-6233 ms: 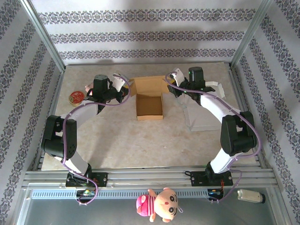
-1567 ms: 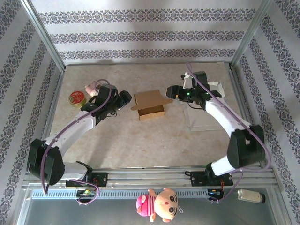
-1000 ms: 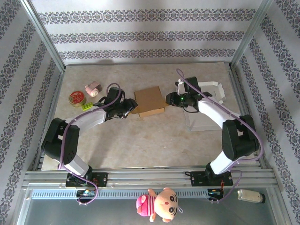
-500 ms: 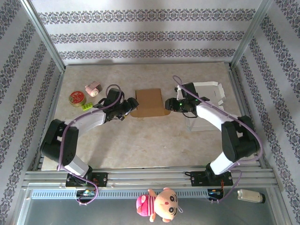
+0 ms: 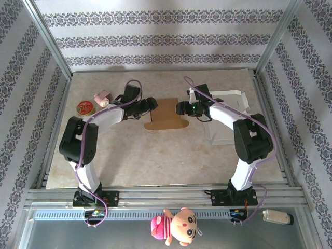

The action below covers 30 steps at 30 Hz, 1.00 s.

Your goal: Fold the paper box

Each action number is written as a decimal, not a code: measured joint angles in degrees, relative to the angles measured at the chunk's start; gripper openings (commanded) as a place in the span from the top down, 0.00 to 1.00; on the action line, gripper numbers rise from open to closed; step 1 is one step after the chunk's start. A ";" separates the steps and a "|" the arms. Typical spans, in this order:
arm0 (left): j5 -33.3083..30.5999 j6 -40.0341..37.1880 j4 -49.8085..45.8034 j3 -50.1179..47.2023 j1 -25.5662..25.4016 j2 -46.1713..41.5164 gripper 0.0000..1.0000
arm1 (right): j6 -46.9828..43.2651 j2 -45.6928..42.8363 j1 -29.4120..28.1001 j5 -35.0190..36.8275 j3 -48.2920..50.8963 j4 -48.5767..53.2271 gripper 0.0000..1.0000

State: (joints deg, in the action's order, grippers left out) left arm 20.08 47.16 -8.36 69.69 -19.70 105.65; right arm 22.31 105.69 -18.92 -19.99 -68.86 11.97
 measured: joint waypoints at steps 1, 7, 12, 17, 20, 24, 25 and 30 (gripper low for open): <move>0.83 -0.24 0.55 -0.48 0.00 1.29 0.35 | 0.04 1.03 0.00 -0.31 0.00 0.00 0.36; 3.72 0.42 6.08 -4.61 0.00 3.13 0.48 | 0.46 3.58 0.00 -2.64 0.02 -1.22 0.54; 4.83 1.53 10.69 -7.19 0.07 2.69 0.40 | 1.64 3.96 0.11 -5.88 0.85 -4.13 0.63; 4.13 2.19 10.71 -11.72 0.22 -3.65 0.16 | 3.41 4.39 1.53 -10.34 3.13 -9.27 0.72; 1.53 2.12 10.60 -14.12 0.22 -11.54 0.11 | 6.36 4.48 3.23 -14.51 6.16 -14.84 0.81; -1.44 1.90 10.51 -15.06 0.74 -19.37 0.09 | 9.40 4.68 5.35 -18.91 9.03 -20.17 0.82; -1.86 1.81 10.49 -15.06 1.16 -19.93 0.09 | 10.03 4.68 5.49 -19.61 9.75 -21.44 0.82; 0.48 1.90 10.54 -15.04 4.15 -15.89 0.06 | 12.33 4.68 6.08 -21.51 12.50 -26.51 0.83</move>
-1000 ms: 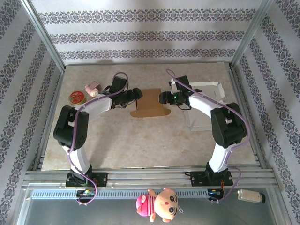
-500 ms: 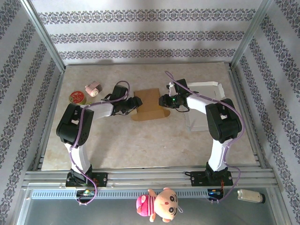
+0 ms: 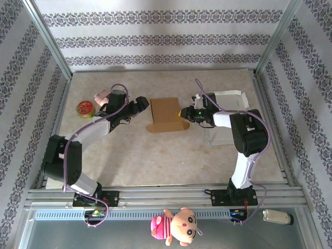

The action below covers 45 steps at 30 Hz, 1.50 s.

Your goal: Fold the paper box

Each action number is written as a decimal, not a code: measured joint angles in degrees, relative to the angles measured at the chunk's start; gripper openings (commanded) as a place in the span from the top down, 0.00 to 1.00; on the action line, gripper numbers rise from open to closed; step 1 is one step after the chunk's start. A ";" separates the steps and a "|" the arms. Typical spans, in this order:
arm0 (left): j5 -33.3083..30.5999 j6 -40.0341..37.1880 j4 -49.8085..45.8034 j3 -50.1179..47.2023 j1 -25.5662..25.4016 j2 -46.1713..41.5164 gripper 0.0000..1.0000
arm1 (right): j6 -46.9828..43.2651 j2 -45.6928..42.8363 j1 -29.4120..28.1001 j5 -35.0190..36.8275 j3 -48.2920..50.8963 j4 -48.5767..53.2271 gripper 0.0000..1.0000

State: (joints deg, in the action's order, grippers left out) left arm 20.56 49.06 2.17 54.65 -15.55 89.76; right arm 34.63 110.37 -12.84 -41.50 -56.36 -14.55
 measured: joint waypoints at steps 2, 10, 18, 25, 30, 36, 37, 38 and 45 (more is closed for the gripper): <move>2.99 0.33 0.87 0.24 0.66 3.78 0.05 | 0.52 0.00 0.24 -0.33 0.52 -1.11 0.83; 13.60 4.37 11.78 3.37 0.61 18.25 0.02 | 2.19 0.00 1.97 -2.84 1.64 -2.64 0.84; 17.11 12.68 28.83 4.61 -0.63 25.53 0.03 | 3.23 0.15 2.69 -3.96 1.77 -2.75 0.84; 15.52 16.76 36.59 2.27 -5.55 26.82 0.21 | 3.85 0.37 3.02 -4.55 1.79 -3.10 0.83; 12.20 22.14 43.28 -0.31 -7.74 27.04 0.39 | 4.39 0.37 3.37 -4.46 1.92 -3.39 0.78; 7.39 24.44 46.01 -4.20 -8.76 24.17 0.57 | 5.03 -1.68 3.32 -2.71 3.82 -3.23 0.57; 6.34 24.44 44.76 -4.90 -8.79 22.64 0.59 | 5.07 -2.73 3.30 -2.08 4.46 -2.51 0.50; 5.38 24.17 43.47 -5.40 -8.76 20.79 0.61 | 5.33 -3.91 3.21 -1.44 5.07 -1.79 0.45; -1.42 21.11 33.94 -7.15 -8.81 5.86 0.66 | 6.84 -21.22 2.01 6.32 9.64 0.02 0.24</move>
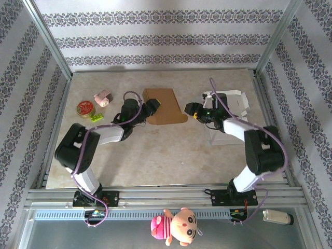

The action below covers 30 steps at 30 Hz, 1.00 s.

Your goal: Fold the paper box

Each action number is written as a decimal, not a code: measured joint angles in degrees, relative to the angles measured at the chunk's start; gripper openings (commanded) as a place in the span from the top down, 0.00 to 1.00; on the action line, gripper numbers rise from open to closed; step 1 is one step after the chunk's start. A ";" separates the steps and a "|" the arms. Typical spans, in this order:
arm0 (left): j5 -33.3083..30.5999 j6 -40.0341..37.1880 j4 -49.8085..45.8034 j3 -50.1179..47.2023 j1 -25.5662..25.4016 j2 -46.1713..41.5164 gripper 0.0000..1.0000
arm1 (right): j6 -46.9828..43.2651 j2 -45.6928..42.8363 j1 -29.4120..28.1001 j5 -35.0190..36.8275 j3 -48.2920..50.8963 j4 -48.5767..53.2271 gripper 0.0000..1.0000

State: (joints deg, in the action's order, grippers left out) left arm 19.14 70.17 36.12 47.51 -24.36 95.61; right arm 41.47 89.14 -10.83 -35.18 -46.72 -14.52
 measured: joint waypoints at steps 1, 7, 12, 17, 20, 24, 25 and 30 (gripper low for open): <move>-1.03 -0.42 -1.88 -0.04 -0.02 -1.95 0.66 | -0.15 -3.43 -0.61 1.99 0.79 0.15 0.23; -6.34 -1.95 -14.21 -1.14 -0.07 -12.11 0.66 | -10.43 -19.52 -9.57 14.08 3.43 -0.42 0.05; -9.38 -3.85 -23.06 -1.16 -0.07 -18.84 0.66 | -37.94 -24.13 -24.90 19.41 6.03 -4.70 0.02; -10.84 -5.07 -28.68 -1.07 -0.07 -22.49 0.66 | -65.20 -18.43 -31.78 22.56 8.13 -7.52 0.02; -10.86 -5.07 -30.27 -1.07 -0.07 -23.28 0.66 | -76.08 -12.76 -32.83 25.79 8.85 -12.09 0.02; -10.88 -5.03 -31.85 -1.07 -0.07 -24.44 0.66 | -85.66 -4.24 -32.96 28.94 8.92 -22.18 0.02; -10.86 -4.98 -32.06 -1.07 -0.07 -24.85 0.66 | -87.80 -1.68 -33.14 30.05 8.90 -25.64 0.02; -11.32 -4.39 -32.54 -0.92 -0.02 -25.77 0.66 | -95.49 9.42 -33.97 35.41 7.41 -39.93 0.04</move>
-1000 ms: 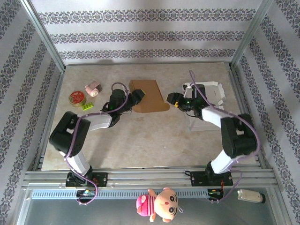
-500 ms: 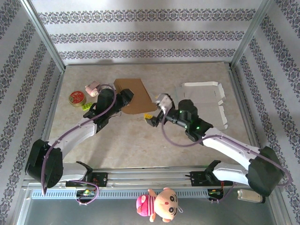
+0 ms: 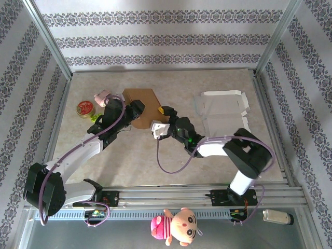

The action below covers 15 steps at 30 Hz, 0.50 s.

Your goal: Fold the paper box

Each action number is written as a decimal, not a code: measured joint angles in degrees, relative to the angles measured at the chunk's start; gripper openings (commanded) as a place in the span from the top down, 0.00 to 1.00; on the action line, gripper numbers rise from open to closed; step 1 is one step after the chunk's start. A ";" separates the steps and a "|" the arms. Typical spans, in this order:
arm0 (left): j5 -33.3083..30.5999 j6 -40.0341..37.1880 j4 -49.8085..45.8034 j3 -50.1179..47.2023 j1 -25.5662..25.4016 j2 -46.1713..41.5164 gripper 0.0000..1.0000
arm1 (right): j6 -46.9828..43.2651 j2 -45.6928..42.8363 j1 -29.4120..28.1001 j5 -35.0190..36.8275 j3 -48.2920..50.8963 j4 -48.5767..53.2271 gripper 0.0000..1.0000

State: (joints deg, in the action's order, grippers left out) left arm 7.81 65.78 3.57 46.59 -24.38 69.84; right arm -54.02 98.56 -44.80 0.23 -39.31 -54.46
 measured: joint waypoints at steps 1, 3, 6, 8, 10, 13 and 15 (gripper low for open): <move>-0.13 0.20 -0.26 0.15 0.04 0.00 0.66 | -1.27 1.70 0.00 0.74 -0.59 -2.58 0.06; -0.07 0.44 -0.55 0.50 0.00 0.00 0.66 | -3.08 3.43 -0.11 1.79 -1.33 -6.01 0.11; 0.07 0.76 -0.59 0.70 0.00 -0.11 0.65 | -4.79 4.07 -0.09 3.04 -1.95 -9.57 0.25; 0.31 1.40 -0.28 0.72 0.00 -0.15 0.65 | -5.40 4.07 -0.11 3.65 -1.92 -11.26 0.34; 0.37 2.10 0.09 0.74 0.00 -0.37 0.64 | -5.64 4.09 -0.11 3.65 -1.77 -11.74 0.40; 0.50 3.06 0.22 0.76 0.00 -0.59 0.55 | -5.79 4.02 -0.11 3.56 -1.16 -12.85 0.49; 0.76 3.32 -0.33 0.90 0.00 -0.70 0.45 | -5.95 3.69 -0.11 3.26 -0.35 -13.35 0.52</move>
State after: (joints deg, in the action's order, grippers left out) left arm 8.58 69.10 3.25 47.48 -24.38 69.14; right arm -59.96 102.26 -44.91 3.49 -39.66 -67.81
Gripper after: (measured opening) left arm 0.520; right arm 0.511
